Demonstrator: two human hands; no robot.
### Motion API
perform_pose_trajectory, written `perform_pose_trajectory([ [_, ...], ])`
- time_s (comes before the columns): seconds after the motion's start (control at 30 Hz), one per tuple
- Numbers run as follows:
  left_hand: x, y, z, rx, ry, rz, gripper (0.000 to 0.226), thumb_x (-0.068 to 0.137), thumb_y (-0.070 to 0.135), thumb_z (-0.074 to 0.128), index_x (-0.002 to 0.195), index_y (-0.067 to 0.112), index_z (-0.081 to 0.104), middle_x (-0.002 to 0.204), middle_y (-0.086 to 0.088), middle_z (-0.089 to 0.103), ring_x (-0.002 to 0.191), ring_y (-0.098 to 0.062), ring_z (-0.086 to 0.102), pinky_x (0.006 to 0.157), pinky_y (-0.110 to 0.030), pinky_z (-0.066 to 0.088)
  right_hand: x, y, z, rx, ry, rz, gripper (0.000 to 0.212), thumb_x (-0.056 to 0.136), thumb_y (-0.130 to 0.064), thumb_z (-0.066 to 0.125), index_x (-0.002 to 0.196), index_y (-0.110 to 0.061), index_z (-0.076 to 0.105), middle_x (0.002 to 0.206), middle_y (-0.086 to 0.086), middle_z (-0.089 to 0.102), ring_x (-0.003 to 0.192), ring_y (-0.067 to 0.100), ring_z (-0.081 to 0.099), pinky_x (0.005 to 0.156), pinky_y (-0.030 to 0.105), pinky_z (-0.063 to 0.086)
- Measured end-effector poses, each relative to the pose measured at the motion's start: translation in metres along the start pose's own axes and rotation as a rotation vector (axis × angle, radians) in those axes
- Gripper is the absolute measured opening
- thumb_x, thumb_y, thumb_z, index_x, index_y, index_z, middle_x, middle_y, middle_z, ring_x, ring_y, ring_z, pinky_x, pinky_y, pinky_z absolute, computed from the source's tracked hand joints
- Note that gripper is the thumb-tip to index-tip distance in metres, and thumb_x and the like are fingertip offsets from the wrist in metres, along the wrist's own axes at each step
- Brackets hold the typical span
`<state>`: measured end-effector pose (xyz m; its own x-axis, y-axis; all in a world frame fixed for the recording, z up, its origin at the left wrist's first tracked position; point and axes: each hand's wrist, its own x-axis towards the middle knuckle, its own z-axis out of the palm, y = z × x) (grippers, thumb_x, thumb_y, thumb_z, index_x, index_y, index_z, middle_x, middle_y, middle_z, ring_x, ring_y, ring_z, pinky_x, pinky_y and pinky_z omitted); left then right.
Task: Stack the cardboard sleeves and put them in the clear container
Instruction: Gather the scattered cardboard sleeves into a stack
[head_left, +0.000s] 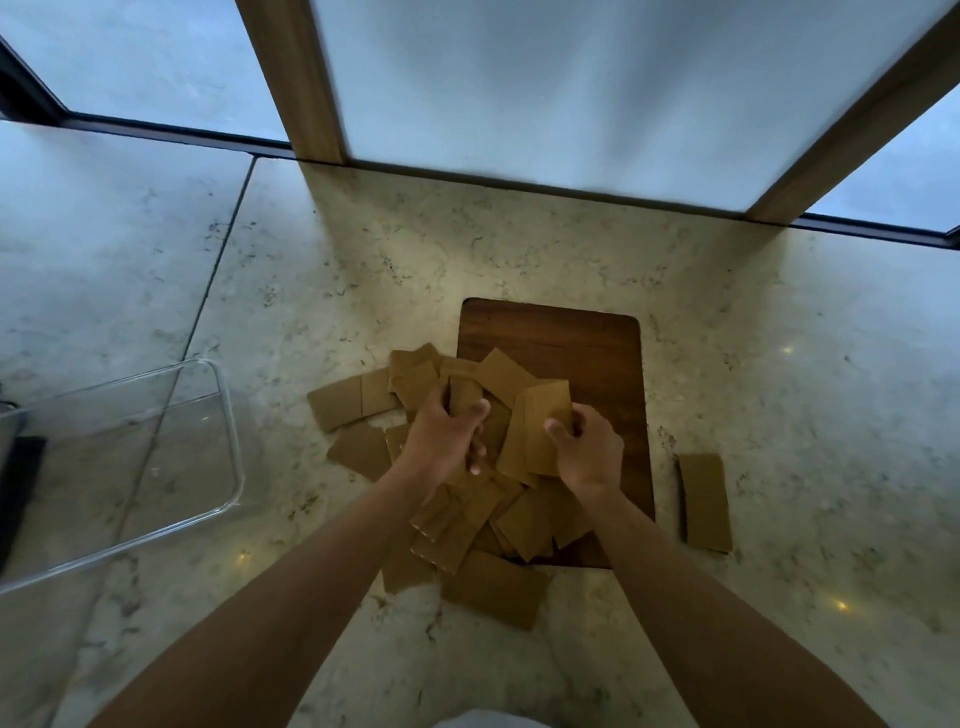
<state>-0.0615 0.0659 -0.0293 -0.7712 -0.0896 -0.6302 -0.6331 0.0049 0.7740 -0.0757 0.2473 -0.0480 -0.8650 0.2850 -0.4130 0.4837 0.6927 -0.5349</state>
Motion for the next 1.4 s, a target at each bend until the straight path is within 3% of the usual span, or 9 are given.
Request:
perform_pose_trajectory([
  [0.27, 0.001, 0.008, 0.01, 0.191, -0.098, -0.03, 0.034, 0.091, 0.048, 0.073, 0.093, 0.015, 0.066, 0.081, -0.004, 0.074, 0.066, -0.021, 0.07, 0.061, -0.03, 0.058, -0.012, -0.013, -0.007, 0.446, -0.249, 0.128, 0.022, 0.101, -0.031, 0.057, 0.103, -0.018, 0.074, 0.099, -0.003, 0.072, 0.084, 0.01, 0.067, 0.075, 0.024, 0.055],
  [0.4, 0.001, 0.005, 0.016, -0.109, -0.142, -0.159, 0.019, 0.103, 0.018, 0.058, 0.106, 0.003, 0.07, 0.1, -0.02, 0.079, 0.09, -0.037, 0.077, 0.086, -0.056, 0.062, -0.014, -0.014, 0.016, -0.072, 0.062, 0.043, 0.045, 0.098, -0.05, 0.052, 0.102, -0.008, 0.069, 0.099, 0.01, 0.068, 0.094, 0.022, 0.063, 0.088, 0.04, 0.05],
  [0.53, 0.003, 0.004, 0.008, -0.285, -0.113, -0.185, 0.024, 0.104, 0.018, 0.05, 0.119, 0.002, 0.059, 0.085, -0.026, 0.068, 0.058, -0.033, 0.065, 0.061, -0.046, 0.058, -0.012, -0.006, 0.022, -0.239, 0.01, 0.166, 0.072, 0.077, -0.065, 0.072, 0.123, -0.013, 0.054, 0.125, 0.011, 0.049, 0.121, 0.031, 0.047, 0.101, 0.041, 0.041],
  [0.7, 0.006, 0.006, 0.003, -0.14, -0.099, -0.05, 0.028, 0.104, 0.038, 0.056, 0.131, 0.031, 0.051, 0.085, -0.015, 0.064, 0.057, -0.026, 0.061, 0.049, -0.037, 0.053, -0.003, -0.006, 0.002, 0.221, 0.042, 0.116, 0.03, 0.095, -0.037, 0.061, 0.108, -0.011, 0.065, 0.108, 0.011, 0.067, 0.097, 0.026, 0.061, 0.076, 0.032, 0.045],
  [0.83, 0.006, 0.01, 0.011, 0.037, -0.154, 0.017, 0.048, 0.098, 0.046, 0.063, 0.141, 0.035, 0.043, 0.09, 0.003, 0.067, 0.074, -0.015, 0.067, 0.063, -0.029, 0.058, -0.011, -0.02, -0.003, 0.497, -0.423, 0.12, 0.044, 0.104, -0.044, 0.043, 0.107, -0.011, 0.072, 0.101, 0.018, 0.073, 0.096, 0.034, 0.07, 0.087, 0.041, 0.057],
  [1.0, 0.005, 0.014, 0.0, -0.247, -0.043, -0.097, 0.03, 0.107, 0.025, 0.051, 0.123, 0.005, 0.066, 0.091, -0.008, 0.081, 0.081, -0.026, 0.078, 0.062, -0.032, 0.063, 0.022, -0.035, 0.012, 0.072, -0.063, -0.261, 0.032, 0.103, -0.035, 0.049, 0.118, -0.01, 0.063, 0.107, 0.002, 0.055, 0.109, 0.024, 0.054, 0.09, 0.034, 0.046],
  [1.13, 0.005, 0.015, -0.027, -0.34, -0.043, -0.101, 0.051, 0.106, 0.036, 0.047, 0.106, -0.01, 0.069, 0.075, -0.023, 0.072, 0.061, -0.034, 0.069, 0.059, -0.035, 0.061, 0.064, -0.042, 0.014, -0.518, -0.176, -0.358, 0.065, 0.089, -0.055, 0.063, 0.146, -0.029, 0.045, 0.143, 0.006, 0.037, 0.132, 0.03, 0.036, 0.11, 0.048, 0.035],
  [1.27, 0.009, 0.012, -0.045, -0.397, -0.016, 0.034, 0.026, 0.103, 0.042, 0.053, 0.13, 0.045, 0.053, 0.07, -0.016, 0.066, 0.056, -0.029, 0.063, 0.049, -0.038, 0.057, 0.073, -0.046, 0.003, -0.261, -0.039, -0.35, 0.04, 0.086, -0.039, 0.073, 0.12, -0.021, 0.064, 0.119, 0.0, 0.063, 0.109, 0.017, 0.058, 0.086, 0.029, 0.05],
  [1.4, 0.005, 0.013, -0.043, -0.369, -0.015, 0.025, 0.037, 0.099, 0.048, 0.061, 0.131, 0.031, 0.053, 0.083, -0.021, 0.066, 0.062, -0.031, 0.064, 0.06, -0.044, 0.055, 0.048, -0.045, -0.007, 0.166, -0.236, -0.159, 0.026, 0.096, -0.03, 0.065, 0.116, -0.013, 0.067, 0.104, 0.0, 0.07, 0.081, 0.006, 0.061, 0.069, 0.022, 0.052],
])
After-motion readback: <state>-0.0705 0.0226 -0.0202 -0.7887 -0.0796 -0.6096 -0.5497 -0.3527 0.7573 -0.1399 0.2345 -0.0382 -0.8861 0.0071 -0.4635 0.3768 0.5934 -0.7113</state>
